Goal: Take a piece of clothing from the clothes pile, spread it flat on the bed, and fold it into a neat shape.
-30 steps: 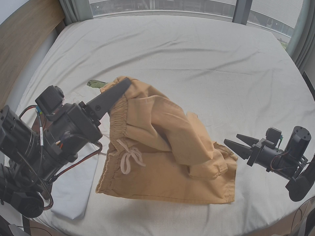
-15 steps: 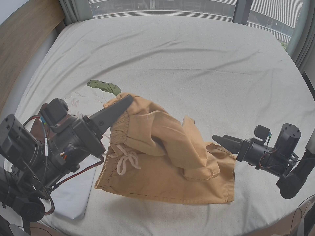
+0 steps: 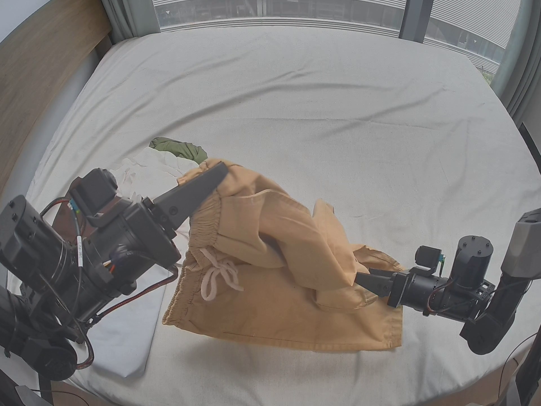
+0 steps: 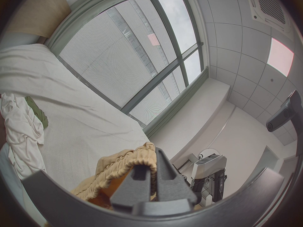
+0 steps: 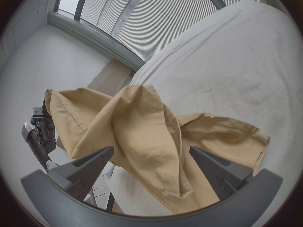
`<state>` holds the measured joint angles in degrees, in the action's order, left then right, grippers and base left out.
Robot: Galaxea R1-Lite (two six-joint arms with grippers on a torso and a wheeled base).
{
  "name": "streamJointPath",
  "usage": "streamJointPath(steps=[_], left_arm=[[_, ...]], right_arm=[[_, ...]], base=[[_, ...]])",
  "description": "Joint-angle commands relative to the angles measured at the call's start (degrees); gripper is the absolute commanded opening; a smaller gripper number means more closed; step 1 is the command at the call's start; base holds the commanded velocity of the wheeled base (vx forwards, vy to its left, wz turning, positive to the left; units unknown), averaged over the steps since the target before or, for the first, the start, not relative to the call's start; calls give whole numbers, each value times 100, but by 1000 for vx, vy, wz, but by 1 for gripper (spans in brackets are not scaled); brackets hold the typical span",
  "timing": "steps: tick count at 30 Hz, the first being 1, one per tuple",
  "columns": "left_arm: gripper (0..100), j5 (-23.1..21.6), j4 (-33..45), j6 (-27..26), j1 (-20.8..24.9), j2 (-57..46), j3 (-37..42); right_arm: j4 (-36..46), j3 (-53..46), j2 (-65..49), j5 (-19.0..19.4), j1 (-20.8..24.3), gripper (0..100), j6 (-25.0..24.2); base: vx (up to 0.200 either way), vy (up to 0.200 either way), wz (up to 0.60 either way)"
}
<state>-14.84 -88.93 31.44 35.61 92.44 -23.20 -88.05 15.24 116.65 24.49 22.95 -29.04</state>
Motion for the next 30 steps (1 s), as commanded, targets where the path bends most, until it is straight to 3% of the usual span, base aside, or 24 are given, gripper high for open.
streamJointPath(steps=[1, 2, 3, 13, 22, 30], left_arm=[[0, -2, -1, -6, 7, 20, 0], [0, -2, -1, -6, 7, 20, 0], [0, -2, -1, -6, 7, 20, 8], [0, -2, -1, 3, -28, 107, 26], [0, -2, -10, 3, -344, 283, 8], [0, -2, -10, 11, -362, 301, 0]], right_arm=[[-1, -12, 68, 3, 78, 100, 3], [-1, -21, 77, 3, 69, 100, 3], [-1, -30, 95, 3, 69, 0, 3], [-10, -241, 15, 21, 51, 0, 56], [43, -961, -81, 38, -19, 0, 654], [34, -1436, 262, 38, 16, 0, 1190]], base=[[0, 0, 0], [0, 0, 0], [0, 0, 0], [0, 0, 0], [0, 0, 0], [0, 0, 0]])
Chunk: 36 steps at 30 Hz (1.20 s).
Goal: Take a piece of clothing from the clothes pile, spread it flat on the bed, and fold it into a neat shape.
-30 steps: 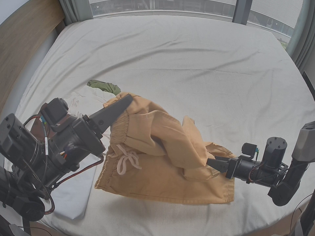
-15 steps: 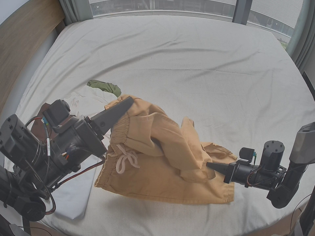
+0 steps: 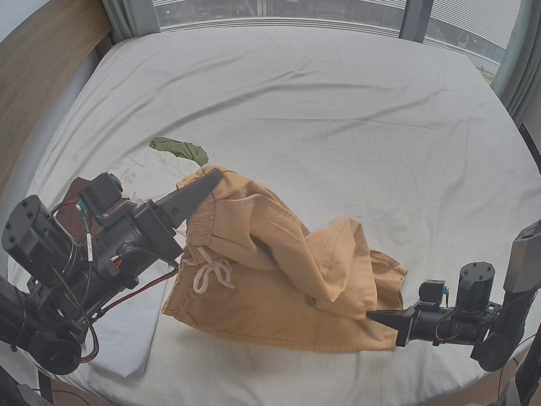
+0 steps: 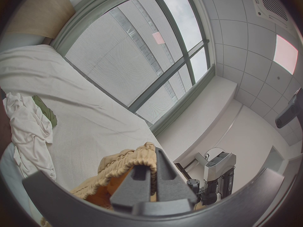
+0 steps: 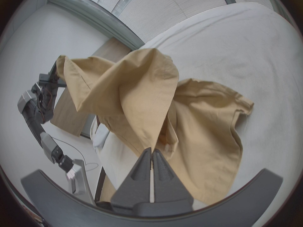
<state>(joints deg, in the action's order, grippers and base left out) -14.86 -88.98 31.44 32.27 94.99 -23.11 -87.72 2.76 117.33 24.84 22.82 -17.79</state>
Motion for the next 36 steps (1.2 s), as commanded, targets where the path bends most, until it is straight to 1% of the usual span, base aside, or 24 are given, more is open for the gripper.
streamJointPath(steps=[1, 8, 14, 15, 18, 20, 22, 23, 25, 26, 27, 31, 36], left_arm=[[0, 1, -5, 3, -28, 46, -9], [0, 1, -5, 3, -36, 28, -9], [0, 1, -5, 3, -28, 28, 0], [0, 1, -5, -6, -28, 28, 0], [0, 1, -5, -6, -28, 20, 0], [0, 1, -5, -6, -28, 11, 0], [0, 1, -5, -6, -19, 11, 9], [0, 1, -5, -6, -19, 11, 9], [0, 1, -5, -6, -10, 11, 9], [0, 1, -5, -6, -10, 11, 9], [0, 1, -5, -6, -10, 11, 9], [0, 1, -5, -6, 16, 20, 17], [0, 1, -5, -6, 16, 20, 26]], right_arm=[[1, -223, 237, 3, 38, 0, 91], [-26, -276, 545, 3, 100, 0, 161], [1, -276, 562, 3, 82, 0, 302], [-26, -276, 562, 3, 82, 100, 337], [-43, -205, 483, 20, 12, 100, 364], [-43, -82, 299, 143, -155, 100, 364], [-34, -12, -53, 381, -375, 100, 346], [-26, 58, -308, 601, -515, 100, 337], [-17, 182, -483, 847, -656, 100, 293], [-8, 278, -571, 996, -735, 100, 205], [-34, 384, -598, 1066, -762, 100, 65], [-34, 779, -501, 1040, -744, 100, -384], [-34, 1148, 53, 1031, -709, 100, -419]], base=[[0, 0, 0], [0, 0, 0], [0, 0, 0], [0, 0, 0], [0, 0, 0], [0, 0, 0], [0, 0, 0], [0, 0, 0], [0, 0, 0], [0, 0, 0], [0, 0, 0], [0, 0, 0], [0, 0, 0]])
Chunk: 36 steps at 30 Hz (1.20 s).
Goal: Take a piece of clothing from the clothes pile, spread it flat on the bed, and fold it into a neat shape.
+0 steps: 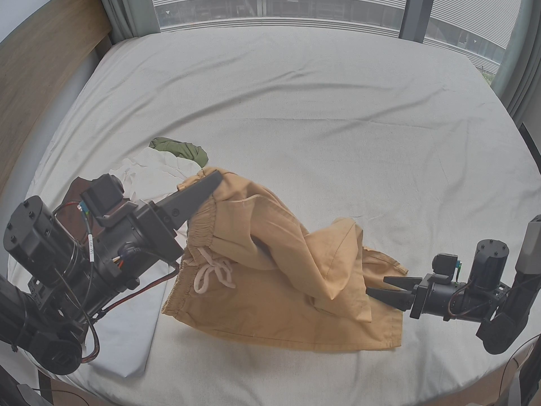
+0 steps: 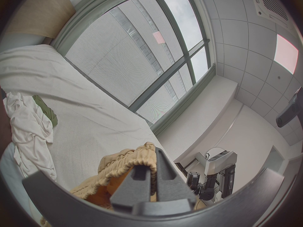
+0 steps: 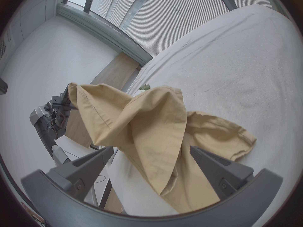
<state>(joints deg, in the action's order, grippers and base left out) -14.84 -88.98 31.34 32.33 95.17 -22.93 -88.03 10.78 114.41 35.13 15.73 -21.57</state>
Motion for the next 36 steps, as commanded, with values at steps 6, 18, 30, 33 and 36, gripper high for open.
streamJointPath(steps=[6, 18, 30, 33, 36], left_arm=[[0, -2, -5, 3, 37, -25, 8], [0, -2, -5, 3, 81, -34, 8], [0, -2, -5, 3, 81, 19, 43], [0, -2, -5, 3, 45, 63, 52], [0, -2, -5, 12, 19, 80, 69]], right_arm=[[-13, 742, 864, 11, 1, 100, -58], [-30, 1445, 1268, 20, 185, 100, -322], [-39, 1375, 829, 20, 194, 0, -348], [-30, 1190, 433, 64, 97, 0, -542], [-21, 1041, 46, 108, 9, 0, -744]], base=[[0, 0, 0], [0, 0, 0], [0, 0, 0], [0, 0, 0], [0, 0, 0]])
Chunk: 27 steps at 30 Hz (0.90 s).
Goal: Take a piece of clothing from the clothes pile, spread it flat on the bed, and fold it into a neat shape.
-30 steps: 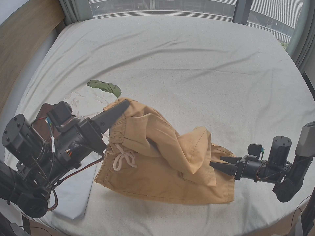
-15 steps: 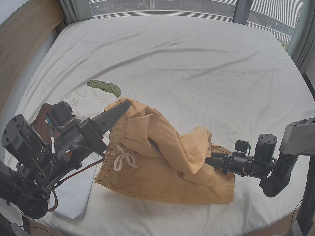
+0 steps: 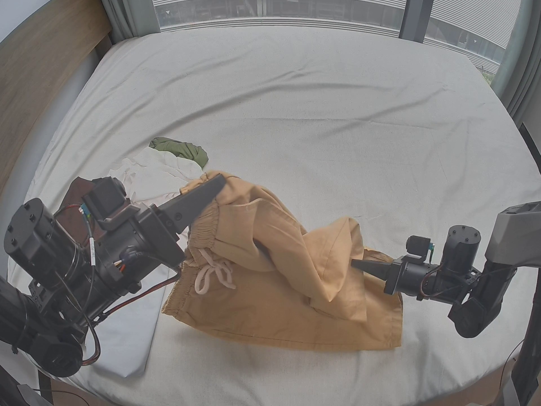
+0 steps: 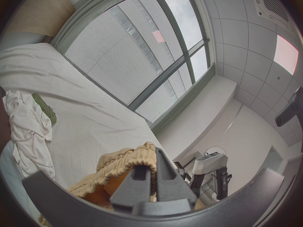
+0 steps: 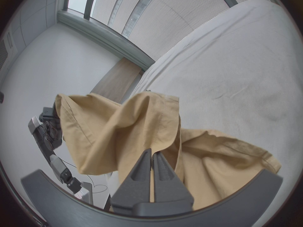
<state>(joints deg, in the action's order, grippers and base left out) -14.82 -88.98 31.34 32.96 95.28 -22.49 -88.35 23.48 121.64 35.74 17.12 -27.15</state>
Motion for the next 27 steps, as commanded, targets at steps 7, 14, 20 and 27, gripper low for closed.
streamJointPath(steps=[7, 14, 20, 27], left_arm=[[0, -3, 3, 12, -352, 386, 184], [0, -12, 3, 3, -624, 790, 263], [0, -12, -5, -5, -950, 1071, 245], [0, -12, -5, -5, -923, 1036, 254]], right_arm=[[28, -775, -1406, 715, -332, 0, -282], [54, -1276, -1388, 724, -147, 0, -203], [54, -1689, -835, 706, 363, 0, 351], [28, -1144, -509, 557, 231, 100, 535]], base=[[0, 0, 0], [0, 0, 0], [0, 0, 0], [0, 0, 0]])
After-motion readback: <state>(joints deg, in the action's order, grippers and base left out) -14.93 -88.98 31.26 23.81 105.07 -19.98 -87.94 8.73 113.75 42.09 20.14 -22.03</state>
